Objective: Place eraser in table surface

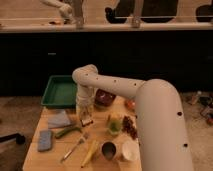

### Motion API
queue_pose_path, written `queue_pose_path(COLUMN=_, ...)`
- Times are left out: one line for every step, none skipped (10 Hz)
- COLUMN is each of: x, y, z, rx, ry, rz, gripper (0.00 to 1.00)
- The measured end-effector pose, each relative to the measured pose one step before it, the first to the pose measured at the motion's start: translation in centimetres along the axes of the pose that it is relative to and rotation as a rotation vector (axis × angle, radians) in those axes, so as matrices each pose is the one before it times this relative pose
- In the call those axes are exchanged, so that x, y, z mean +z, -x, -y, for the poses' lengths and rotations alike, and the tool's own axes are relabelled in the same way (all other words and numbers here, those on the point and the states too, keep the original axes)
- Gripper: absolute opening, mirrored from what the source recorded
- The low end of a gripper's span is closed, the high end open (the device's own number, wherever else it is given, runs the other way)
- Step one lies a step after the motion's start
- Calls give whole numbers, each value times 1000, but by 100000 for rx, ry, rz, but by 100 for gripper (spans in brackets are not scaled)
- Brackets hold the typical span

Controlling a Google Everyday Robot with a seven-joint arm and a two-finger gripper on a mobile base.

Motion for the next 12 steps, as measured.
queue_pose_path(x=559, y=420, z=124, rx=115, ry=279, rz=-861, gripper=0)
queue_pose_path(x=506, y=300, z=155, rx=125, ry=184, rz=-810, gripper=0)
queue_pose_path(x=572, y=238, z=205, rx=233, ry=183, rz=-962, gripper=0)
queue_pose_path(x=520, y=148, z=207, rx=285, ry=202, rz=-863, gripper=0)
queue_pose_path(x=598, y=120, z=312, rx=477, ry=140, rz=-1005, gripper=0)
queue_pose_path(x=664, y=91, z=407, rx=699, ry=88, rz=-1230, gripper=0)
queue_pose_path(x=536, y=69, z=367, rx=741, ry=153, rz=-1212, gripper=0)
queue_pose_path(x=359, y=44, z=268, rx=585, ry=109, rz=-953, gripper=0)
queue_pose_path(x=333, y=65, z=270, rx=591, ry=135, rz=-930, gripper=0)
queue_pose_path(x=290, y=85, z=193, rx=649, ry=321, rz=-1043, gripper=0)
queue_pose_path(x=166, y=20, z=107, rx=400, ry=289, rz=-532, gripper=0)
queue_pose_path(x=184, y=24, z=131, rx=683, ry=907, rz=-593, gripper=0)
